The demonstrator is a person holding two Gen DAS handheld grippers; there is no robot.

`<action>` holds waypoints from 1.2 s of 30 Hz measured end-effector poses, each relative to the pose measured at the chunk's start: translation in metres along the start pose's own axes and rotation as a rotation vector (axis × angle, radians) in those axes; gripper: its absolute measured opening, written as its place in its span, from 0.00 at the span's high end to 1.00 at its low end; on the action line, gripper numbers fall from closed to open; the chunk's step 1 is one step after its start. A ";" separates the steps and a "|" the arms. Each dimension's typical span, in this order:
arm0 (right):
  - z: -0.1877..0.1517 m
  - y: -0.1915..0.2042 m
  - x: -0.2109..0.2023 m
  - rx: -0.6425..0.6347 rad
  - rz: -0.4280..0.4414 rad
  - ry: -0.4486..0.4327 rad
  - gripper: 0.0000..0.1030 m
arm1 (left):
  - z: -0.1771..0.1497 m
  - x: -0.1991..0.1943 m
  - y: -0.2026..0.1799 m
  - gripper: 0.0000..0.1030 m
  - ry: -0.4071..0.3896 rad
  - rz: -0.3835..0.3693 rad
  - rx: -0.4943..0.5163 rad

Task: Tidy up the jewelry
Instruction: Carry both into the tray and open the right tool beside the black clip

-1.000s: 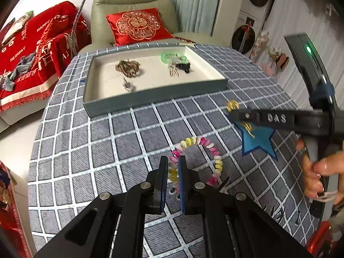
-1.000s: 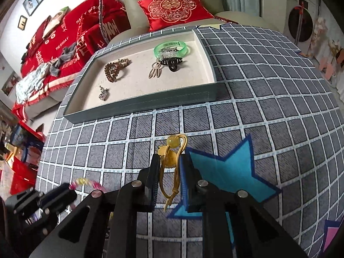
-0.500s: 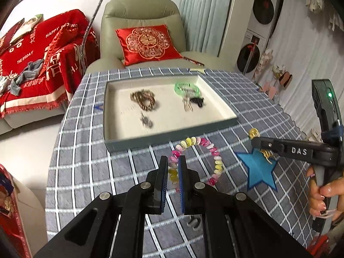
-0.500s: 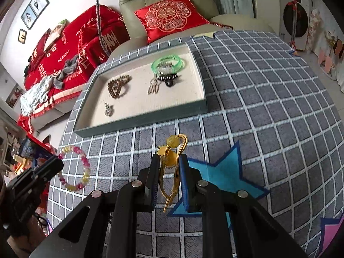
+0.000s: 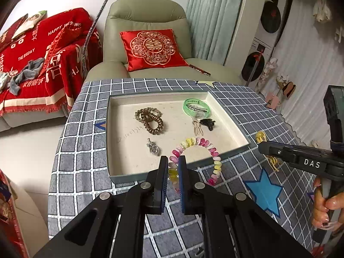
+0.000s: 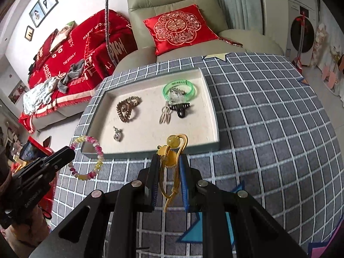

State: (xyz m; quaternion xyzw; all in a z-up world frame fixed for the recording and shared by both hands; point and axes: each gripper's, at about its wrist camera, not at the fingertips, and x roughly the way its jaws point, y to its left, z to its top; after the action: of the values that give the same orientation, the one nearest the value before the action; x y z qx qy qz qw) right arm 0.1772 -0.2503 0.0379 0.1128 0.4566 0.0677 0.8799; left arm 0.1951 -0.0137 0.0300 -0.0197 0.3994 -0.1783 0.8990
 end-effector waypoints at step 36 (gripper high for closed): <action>0.047 -0.008 0.090 -0.012 -0.016 0.099 0.81 | 0.032 0.099 0.019 0.77 0.175 0.000 0.016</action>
State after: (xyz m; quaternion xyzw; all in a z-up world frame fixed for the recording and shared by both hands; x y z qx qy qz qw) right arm 0.2674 -0.2443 -0.0083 0.1004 0.5001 0.0691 0.8573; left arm 0.2852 -0.0331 -0.0221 0.0030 0.4751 -0.1825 0.8608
